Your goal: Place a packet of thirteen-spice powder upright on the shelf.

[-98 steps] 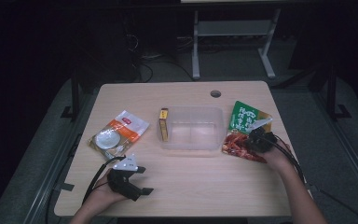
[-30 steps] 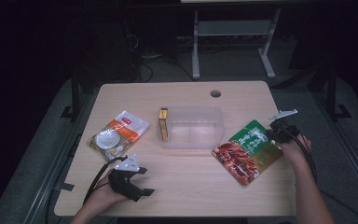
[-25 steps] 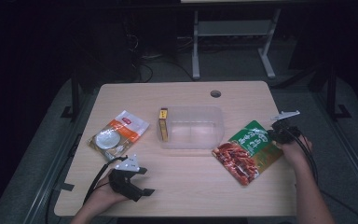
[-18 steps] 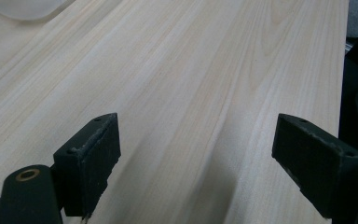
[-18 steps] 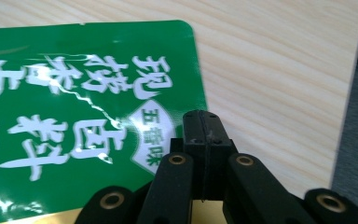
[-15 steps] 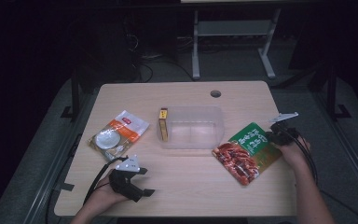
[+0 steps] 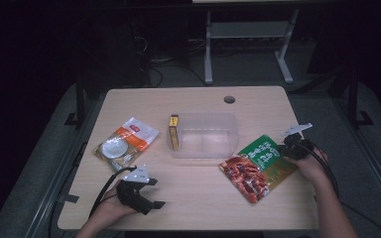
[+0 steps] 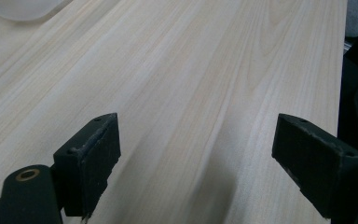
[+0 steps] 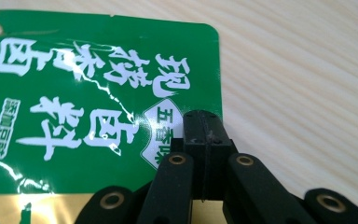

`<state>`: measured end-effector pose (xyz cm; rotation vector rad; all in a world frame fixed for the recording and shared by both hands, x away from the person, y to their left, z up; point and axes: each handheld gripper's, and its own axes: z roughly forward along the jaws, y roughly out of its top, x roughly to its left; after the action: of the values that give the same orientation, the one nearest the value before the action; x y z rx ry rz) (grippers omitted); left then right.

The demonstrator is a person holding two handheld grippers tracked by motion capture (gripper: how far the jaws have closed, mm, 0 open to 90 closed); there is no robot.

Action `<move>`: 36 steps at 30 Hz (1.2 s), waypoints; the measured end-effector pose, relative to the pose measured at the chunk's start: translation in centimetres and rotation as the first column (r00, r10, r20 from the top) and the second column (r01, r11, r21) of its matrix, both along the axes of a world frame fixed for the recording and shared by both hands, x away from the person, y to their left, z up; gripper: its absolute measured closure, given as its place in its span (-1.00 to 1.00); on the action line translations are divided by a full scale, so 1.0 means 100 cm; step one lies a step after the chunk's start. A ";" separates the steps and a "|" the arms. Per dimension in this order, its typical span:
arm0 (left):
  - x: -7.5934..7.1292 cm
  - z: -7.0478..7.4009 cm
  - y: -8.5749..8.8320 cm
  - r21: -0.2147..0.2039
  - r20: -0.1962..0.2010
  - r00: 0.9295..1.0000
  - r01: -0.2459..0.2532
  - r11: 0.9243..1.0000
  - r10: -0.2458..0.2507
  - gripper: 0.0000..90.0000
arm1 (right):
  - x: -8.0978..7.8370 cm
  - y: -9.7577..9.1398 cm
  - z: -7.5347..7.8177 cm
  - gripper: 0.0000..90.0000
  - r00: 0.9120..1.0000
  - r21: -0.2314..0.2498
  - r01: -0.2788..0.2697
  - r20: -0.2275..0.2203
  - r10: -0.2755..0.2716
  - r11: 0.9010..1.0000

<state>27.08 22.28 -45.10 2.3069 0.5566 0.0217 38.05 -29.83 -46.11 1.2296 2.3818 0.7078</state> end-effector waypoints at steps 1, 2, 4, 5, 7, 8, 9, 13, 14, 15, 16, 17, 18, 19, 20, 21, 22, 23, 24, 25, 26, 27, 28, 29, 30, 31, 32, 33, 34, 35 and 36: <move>0.000 0.000 0.000 -0.003 0.001 1.000 0.000 1.000 0.000 -0.68 | 0.000 0.000 0.000 1.00 1.000 0.000 0.000 0.000 0.000 1.000; 0.000 0.000 0.000 -0.001 0.003 1.000 0.000 1.000 0.000 -0.68 | -0.002 0.001 0.000 1.00 1.000 0.007 -0.011 -0.003 0.011 1.000; 0.000 0.000 0.001 -0.004 0.004 1.000 -0.001 1.000 0.001 -0.67 | -0.006 0.003 0.000 1.00 0.999 0.027 -0.031 -0.012 0.031 0.999; 0.000 0.001 0.001 -0.005 0.006 1.000 -0.001 1.000 0.001 -0.68 | -0.008 0.004 0.000 1.00 0.999 0.027 -0.036 -0.014 0.037 0.999; 0.000 0.001 0.002 -0.004 0.006 1.000 -0.004 1.000 0.005 -0.67 | -0.013 0.006 0.001 1.00 0.998 0.034 -0.050 -0.024 0.051 0.998; 0.000 0.001 0.002 -0.002 0.007 1.000 -0.004 1.000 0.004 -0.68 | -0.016 0.007 0.001 1.00 0.998 0.037 -0.062 -0.031 0.063 0.997; 0.000 0.002 0.002 -0.002 0.008 1.000 -0.004 1.000 0.004 -0.68 | -0.018 0.008 0.002 1.00 0.997 0.037 -0.070 -0.040 0.071 0.997; 0.000 0.001 0.002 -0.001 0.006 1.000 -0.004 1.000 0.004 -0.68 | -0.031 0.017 0.002 1.00 0.991 0.051 -0.118 -0.053 0.121 0.992; 0.000 0.001 0.002 -0.006 0.004 1.000 -0.005 1.000 0.005 -0.67 | -0.033 0.019 0.002 1.00 0.989 0.048 -0.136 -0.051 0.139 0.989; 0.000 0.001 0.001 -0.004 0.004 1.000 -0.003 1.000 0.003 -0.68 | -0.035 0.021 0.003 1.00 0.988 0.050 -0.145 -0.052 0.147 0.988; -0.001 0.002 0.001 -0.004 0.006 1.000 -0.002 1.000 0.002 -0.67 | -0.036 0.024 0.003 1.00 0.986 0.052 -0.155 -0.058 0.158 0.987; -0.001 0.002 0.001 -0.005 0.010 1.000 -0.002 1.000 0.002 -0.68 | -0.036 0.028 0.003 1.00 0.982 0.051 -0.176 -0.060 0.179 0.983; -0.001 0.003 0.002 -0.002 0.012 1.000 0.001 1.000 -0.001 -0.68 | -0.036 0.031 0.003 1.00 0.980 0.049 -0.187 -0.060 0.189 0.981; -0.001 0.003 0.002 -0.006 0.013 1.000 -0.001 1.000 0.001 -0.68 | -0.037 0.034 0.004 1.00 0.978 0.052 -0.196 -0.063 0.199 0.979; -0.001 0.003 0.002 -0.007 0.014 1.000 -0.003 1.000 0.003 -0.68 | -0.037 0.036 0.004 1.00 0.975 0.053 -0.210 -0.064 0.213 0.976; -0.001 0.003 0.003 -0.008 0.013 1.000 -0.006 1.000 0.006 -0.68 | -0.039 0.039 0.004 1.00 0.973 0.054 -0.216 -0.075 0.220 0.975; 0.000 0.003 0.003 -0.007 0.013 1.000 -0.006 1.000 0.006 -0.68 | -0.041 0.043 0.004 1.00 0.969 0.056 -0.231 -0.077 0.235 0.971; 0.000 0.003 0.003 -0.008 0.013 1.000 -0.005 1.000 0.005 -0.68 | -0.044 0.046 0.005 1.00 0.965 0.061 -0.244 -0.086 0.249 0.968; 0.000 0.003 0.003 -0.008 0.013 1.000 -0.006 1.000 0.006 -0.68 | -0.046 0.048 0.005 1.00 0.962 0.061 -0.255 -0.086 0.260 0.965; 0.000 0.003 0.003 -0.007 0.013 1.000 -0.005 1.000 0.005 -0.67 | -0.048 0.051 0.005 1.00 0.959 0.061 -0.265 -0.087 0.270 0.962; 0.000 0.003 0.003 -0.005 0.009 1.000 -0.005 1.000 0.005 -0.67 | -0.051 0.054 0.005 1.00 0.955 0.062 -0.280 -0.088 0.284 0.958; -0.001 0.003 0.003 -0.005 0.012 1.000 -0.004 1.000 0.004 -0.68 | -0.054 0.057 0.006 1.00 0.950 0.064 -0.291 -0.098 0.296 0.955; -0.001 0.002 0.002 -0.011 0.014 1.000 -0.005 1.000 0.006 -0.68 | -0.057 0.060 0.006 1.00 0.945 0.065 -0.304 -0.102 0.310 0.950; -0.001 0.003 0.002 -0.011 0.016 1.000 -0.006 1.000 0.006 -0.68 | -0.060 0.064 0.006 1.00 0.941 0.069 -0.318 -0.101 0.324 0.945; -0.001 0.003 0.003 -0.010 0.018 1.000 -0.006 1.000 0.006 -0.67 | -0.062 0.067 0.006 1.00 0.933 0.073 -0.337 -0.107 0.343 0.939; -0.001 0.003 0.002 -0.015 0.017 1.000 -0.008 1.000 0.009 -0.67 | -0.065 0.071 0.006 1.00 0.928 0.080 -0.349 -0.109 0.356 0.934; 0.000 0.003 0.002 -0.016 0.016 1.000 -0.008 1.000 0.009 -0.67 | -0.067 0.076 0.006 1.00 0.921 0.083 -0.364 -0.113 0.372 0.928; 0.000 0.003 0.002 -0.014 0.016 1.000 -0.009 1.000 0.010 -0.67 | -0.069 0.081 0.006 1.00 0.915 0.084 -0.380 -0.114 0.388 0.921; 0.000 0.003 0.002 -0.012 0.014 1.000 -0.010 1.000 0.010 -0.67 | -0.071 0.087 0.007 1.00 0.904 0.089 -0.401 -0.121 0.409 0.912; 0.000 0.002 0.002 -0.011 0.012 1.000 -0.010 1.000 0.010 -0.68 | -0.072 0.091 0.006 1.00 0.899 0.086 -0.414 -0.116 0.422 0.906; -0.001 0.003 0.002 -0.009 0.011 1.000 -0.010 1.000 0.011 -0.68 | -0.073 0.097 0.007 1.00 0.893 0.080 -0.429 -0.114 0.436 0.900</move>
<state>27.02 22.46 -44.84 2.2937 0.5619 0.0373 30.74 -20.17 -45.46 0.7804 2.8008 0.8463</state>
